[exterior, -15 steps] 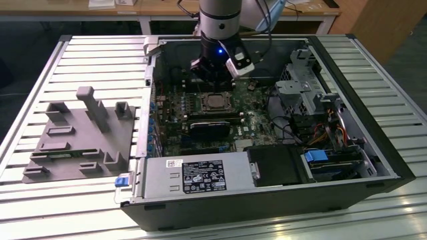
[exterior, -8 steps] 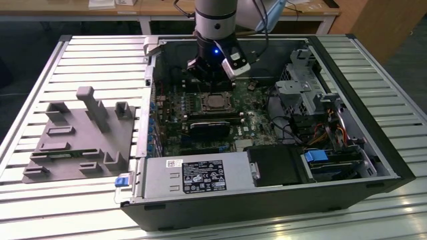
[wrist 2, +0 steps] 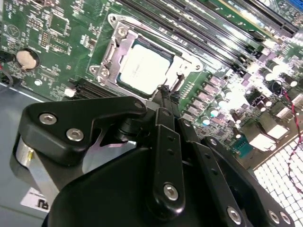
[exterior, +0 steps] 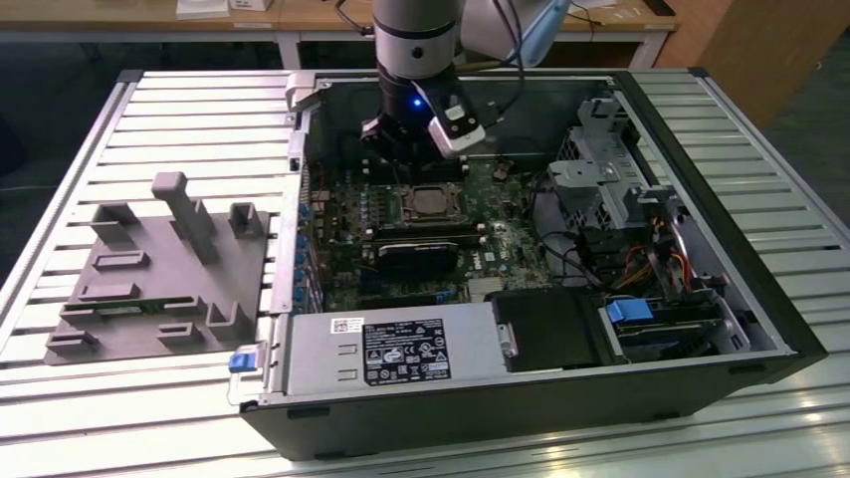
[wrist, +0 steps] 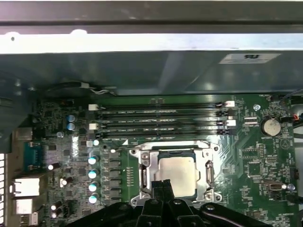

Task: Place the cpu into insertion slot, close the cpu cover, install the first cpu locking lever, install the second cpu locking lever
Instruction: 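Install the first cpu locking lever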

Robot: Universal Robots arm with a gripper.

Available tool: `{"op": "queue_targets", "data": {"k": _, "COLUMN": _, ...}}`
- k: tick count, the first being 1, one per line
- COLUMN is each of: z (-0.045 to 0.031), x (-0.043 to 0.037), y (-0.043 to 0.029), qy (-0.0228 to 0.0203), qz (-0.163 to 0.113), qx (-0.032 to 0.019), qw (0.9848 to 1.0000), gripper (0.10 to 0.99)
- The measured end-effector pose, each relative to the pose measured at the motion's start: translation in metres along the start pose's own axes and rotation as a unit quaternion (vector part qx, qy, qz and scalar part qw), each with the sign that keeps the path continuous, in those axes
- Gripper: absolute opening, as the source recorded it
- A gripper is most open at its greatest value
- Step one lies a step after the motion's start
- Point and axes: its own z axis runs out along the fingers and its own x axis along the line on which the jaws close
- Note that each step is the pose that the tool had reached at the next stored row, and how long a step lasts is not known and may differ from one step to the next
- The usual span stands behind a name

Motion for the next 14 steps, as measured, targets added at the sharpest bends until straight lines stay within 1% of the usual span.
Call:
{"op": "queue_targets", "data": {"k": 5, "z": -0.0004, "x": 0.0091, "y": -0.0005, "qy": -0.0022, "qz": 0.0, "qx": -0.0001, "qw": 1.0, "gripper": 0.102}}
{"op": "queue_targets", "data": {"k": 11, "z": -0.0011, "x": 0.0236, "y": -0.0012, "qy": -0.0062, "qz": 0.0, "qx": -0.0004, "qw": 1.0, "gripper": 0.102}}
{"op": "queue_targets", "data": {"k": 12, "z": -0.0012, "x": 0.0251, "y": -0.0013, "qy": -0.0064, "qz": 0.0, "qx": -0.0011, "qw": 1.0, "gripper": 0.102}}
{"op": "queue_targets", "data": {"k": 14, "z": -0.0013, "x": 0.0281, "y": -0.0015, "qy": -0.0063, "qz": 0.0, "qx": -0.0041, "qw": 1.0, "gripper": 0.102}}
